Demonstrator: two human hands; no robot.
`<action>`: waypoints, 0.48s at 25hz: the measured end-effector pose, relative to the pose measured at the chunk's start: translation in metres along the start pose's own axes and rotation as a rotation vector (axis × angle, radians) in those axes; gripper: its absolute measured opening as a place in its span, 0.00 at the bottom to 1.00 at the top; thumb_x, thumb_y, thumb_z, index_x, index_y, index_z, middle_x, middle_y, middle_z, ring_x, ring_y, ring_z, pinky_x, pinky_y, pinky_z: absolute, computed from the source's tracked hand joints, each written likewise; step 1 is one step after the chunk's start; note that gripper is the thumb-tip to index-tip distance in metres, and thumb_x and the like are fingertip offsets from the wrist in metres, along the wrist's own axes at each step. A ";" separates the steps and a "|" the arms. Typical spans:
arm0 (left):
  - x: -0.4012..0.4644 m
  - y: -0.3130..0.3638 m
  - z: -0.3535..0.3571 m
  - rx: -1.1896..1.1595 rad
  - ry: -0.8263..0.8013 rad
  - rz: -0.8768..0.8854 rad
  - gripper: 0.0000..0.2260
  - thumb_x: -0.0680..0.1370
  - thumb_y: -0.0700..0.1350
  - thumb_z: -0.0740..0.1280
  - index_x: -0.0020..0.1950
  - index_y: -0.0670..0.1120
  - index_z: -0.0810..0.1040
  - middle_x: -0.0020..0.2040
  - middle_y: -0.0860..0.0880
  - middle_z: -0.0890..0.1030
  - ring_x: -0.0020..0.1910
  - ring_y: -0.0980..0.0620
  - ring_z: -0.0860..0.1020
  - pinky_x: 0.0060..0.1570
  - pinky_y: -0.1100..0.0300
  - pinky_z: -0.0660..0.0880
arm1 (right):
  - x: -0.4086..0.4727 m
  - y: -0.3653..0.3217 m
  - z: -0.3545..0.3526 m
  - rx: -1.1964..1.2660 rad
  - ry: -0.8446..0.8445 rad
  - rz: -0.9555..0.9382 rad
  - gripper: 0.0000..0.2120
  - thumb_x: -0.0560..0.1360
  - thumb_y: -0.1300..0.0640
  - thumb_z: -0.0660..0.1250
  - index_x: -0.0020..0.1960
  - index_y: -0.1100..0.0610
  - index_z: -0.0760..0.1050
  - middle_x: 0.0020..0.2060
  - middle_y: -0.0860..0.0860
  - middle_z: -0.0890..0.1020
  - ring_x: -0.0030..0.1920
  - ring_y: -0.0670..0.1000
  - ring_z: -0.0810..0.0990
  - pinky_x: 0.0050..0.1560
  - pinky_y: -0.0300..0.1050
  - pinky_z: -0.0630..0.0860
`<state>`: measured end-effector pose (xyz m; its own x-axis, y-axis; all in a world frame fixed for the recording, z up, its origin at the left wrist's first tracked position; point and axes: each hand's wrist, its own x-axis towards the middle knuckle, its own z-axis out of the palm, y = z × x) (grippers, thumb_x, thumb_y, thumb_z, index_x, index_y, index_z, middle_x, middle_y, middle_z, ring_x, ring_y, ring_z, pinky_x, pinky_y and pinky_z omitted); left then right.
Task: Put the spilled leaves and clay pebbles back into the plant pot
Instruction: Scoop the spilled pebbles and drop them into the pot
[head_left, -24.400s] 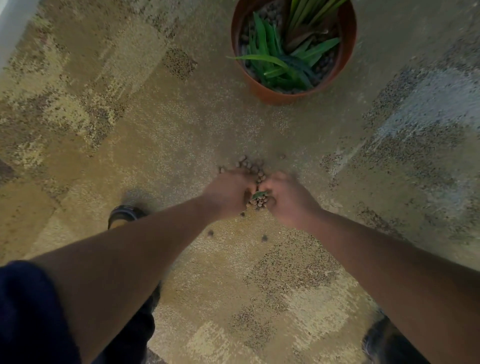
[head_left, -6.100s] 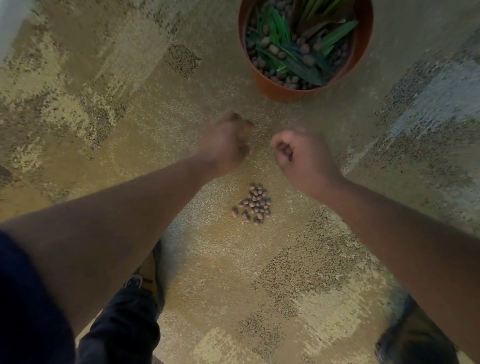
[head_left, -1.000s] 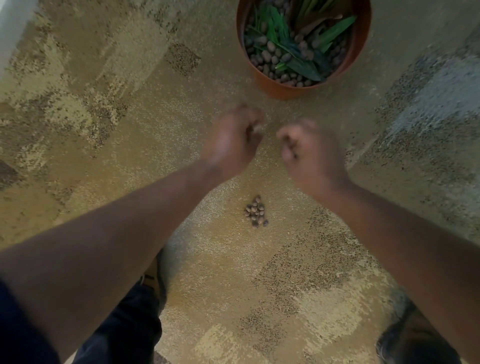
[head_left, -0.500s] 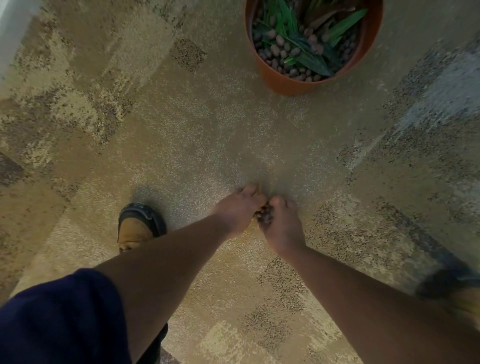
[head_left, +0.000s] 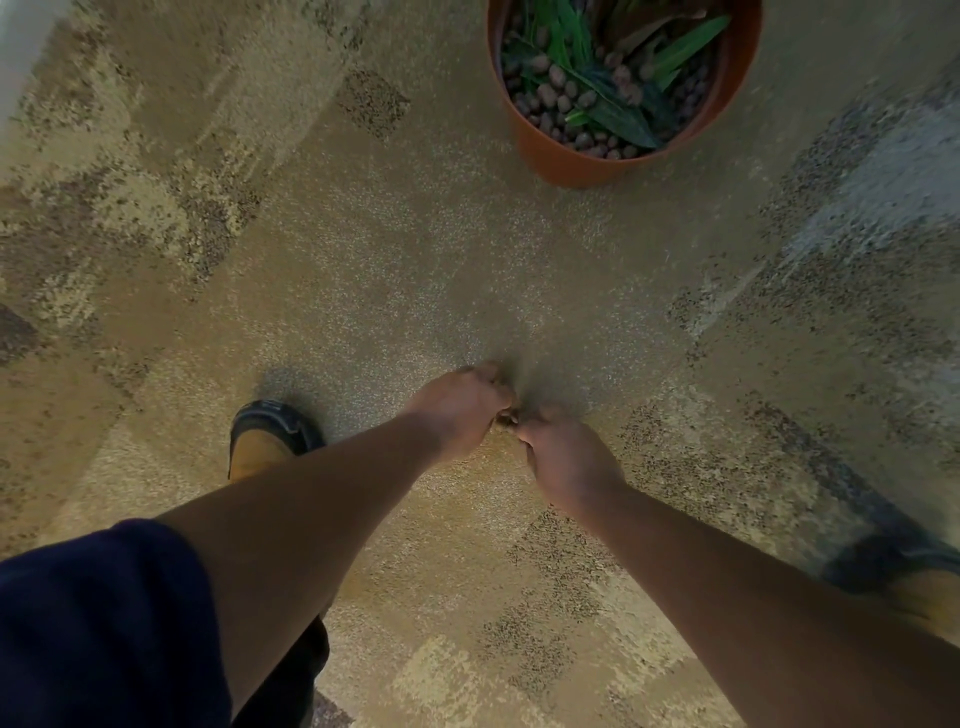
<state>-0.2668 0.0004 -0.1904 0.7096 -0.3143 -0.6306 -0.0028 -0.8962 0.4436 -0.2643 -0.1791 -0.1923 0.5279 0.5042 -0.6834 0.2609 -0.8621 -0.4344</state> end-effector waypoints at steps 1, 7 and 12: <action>0.000 -0.001 0.000 0.000 0.009 -0.007 0.09 0.80 0.38 0.66 0.58 0.48 0.80 0.50 0.50 0.74 0.47 0.51 0.78 0.45 0.58 0.79 | 0.000 0.003 -0.003 -0.054 -0.019 -0.022 0.13 0.82 0.60 0.64 0.65 0.52 0.77 0.58 0.54 0.79 0.48 0.52 0.83 0.48 0.46 0.83; 0.001 0.000 -0.004 -0.102 0.054 -0.125 0.02 0.80 0.41 0.69 0.51 0.46 0.80 0.49 0.50 0.79 0.42 0.55 0.77 0.37 0.65 0.71 | 0.003 0.011 -0.022 -0.119 -0.059 -0.052 0.11 0.81 0.59 0.66 0.62 0.52 0.79 0.58 0.53 0.80 0.49 0.50 0.83 0.50 0.45 0.84; 0.002 -0.005 0.002 -0.044 0.031 -0.069 0.07 0.79 0.39 0.68 0.57 0.47 0.79 0.51 0.50 0.78 0.42 0.55 0.76 0.38 0.64 0.71 | 0.003 0.008 -0.028 -0.227 -0.077 -0.081 0.14 0.80 0.59 0.66 0.65 0.54 0.77 0.58 0.55 0.80 0.50 0.52 0.83 0.50 0.48 0.85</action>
<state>-0.2666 0.0040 -0.1951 0.7283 -0.2417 -0.6413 0.0773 -0.9008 0.4273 -0.2381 -0.1856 -0.1817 0.4372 0.5667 -0.6984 0.4792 -0.8039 -0.3523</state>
